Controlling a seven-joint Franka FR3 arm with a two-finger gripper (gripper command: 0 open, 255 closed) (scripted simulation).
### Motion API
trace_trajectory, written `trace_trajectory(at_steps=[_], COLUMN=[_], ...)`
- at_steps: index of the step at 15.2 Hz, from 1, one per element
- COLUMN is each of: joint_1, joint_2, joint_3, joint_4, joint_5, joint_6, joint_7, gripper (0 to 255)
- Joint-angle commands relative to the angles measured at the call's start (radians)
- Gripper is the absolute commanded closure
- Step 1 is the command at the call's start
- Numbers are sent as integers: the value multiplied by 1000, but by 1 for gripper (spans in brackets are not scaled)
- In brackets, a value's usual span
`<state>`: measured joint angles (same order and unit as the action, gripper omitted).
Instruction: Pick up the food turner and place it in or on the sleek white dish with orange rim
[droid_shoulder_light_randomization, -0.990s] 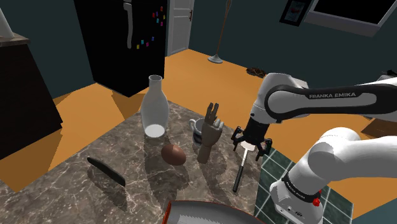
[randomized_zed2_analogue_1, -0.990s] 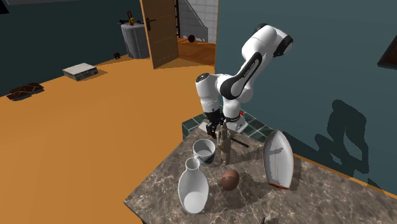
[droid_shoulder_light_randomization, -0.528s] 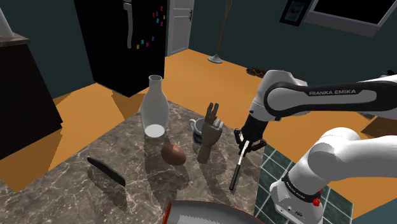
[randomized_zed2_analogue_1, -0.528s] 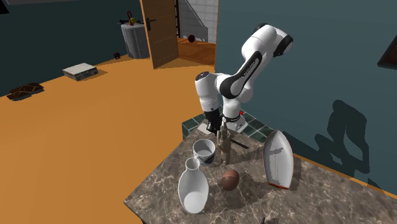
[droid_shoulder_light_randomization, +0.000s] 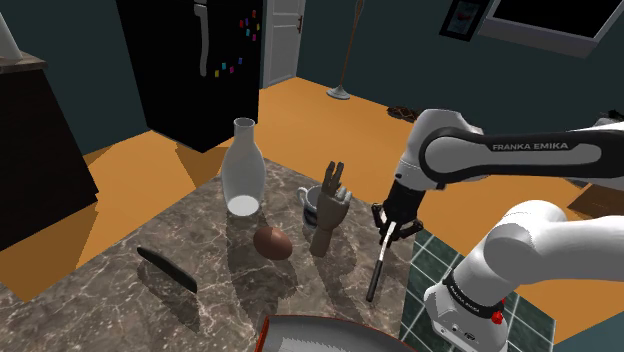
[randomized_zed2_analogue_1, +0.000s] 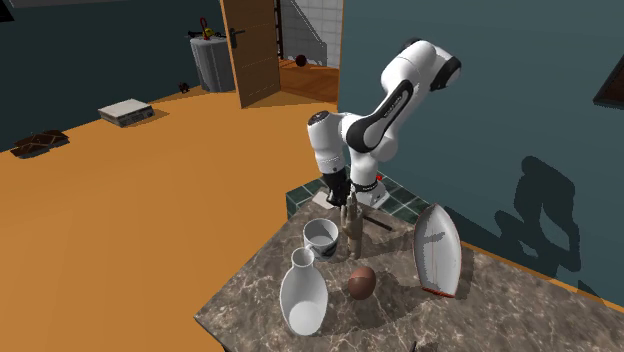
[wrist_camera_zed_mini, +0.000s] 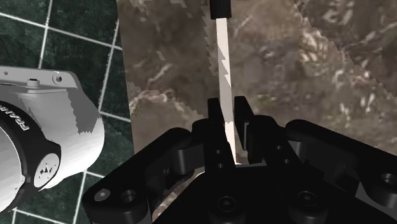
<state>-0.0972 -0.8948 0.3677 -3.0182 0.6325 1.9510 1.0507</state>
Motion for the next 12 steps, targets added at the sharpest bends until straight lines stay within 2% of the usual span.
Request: trace_trajectory(at_steps=[1,12], joint_1=[-4,-28], joint_2=[-20,-100], joint_3=[-10,-68], joint_4=[14,123], joint_5=[-16,-91], joint_6=[-38,-219], joint_7=[11,62], gripper=[255,255])
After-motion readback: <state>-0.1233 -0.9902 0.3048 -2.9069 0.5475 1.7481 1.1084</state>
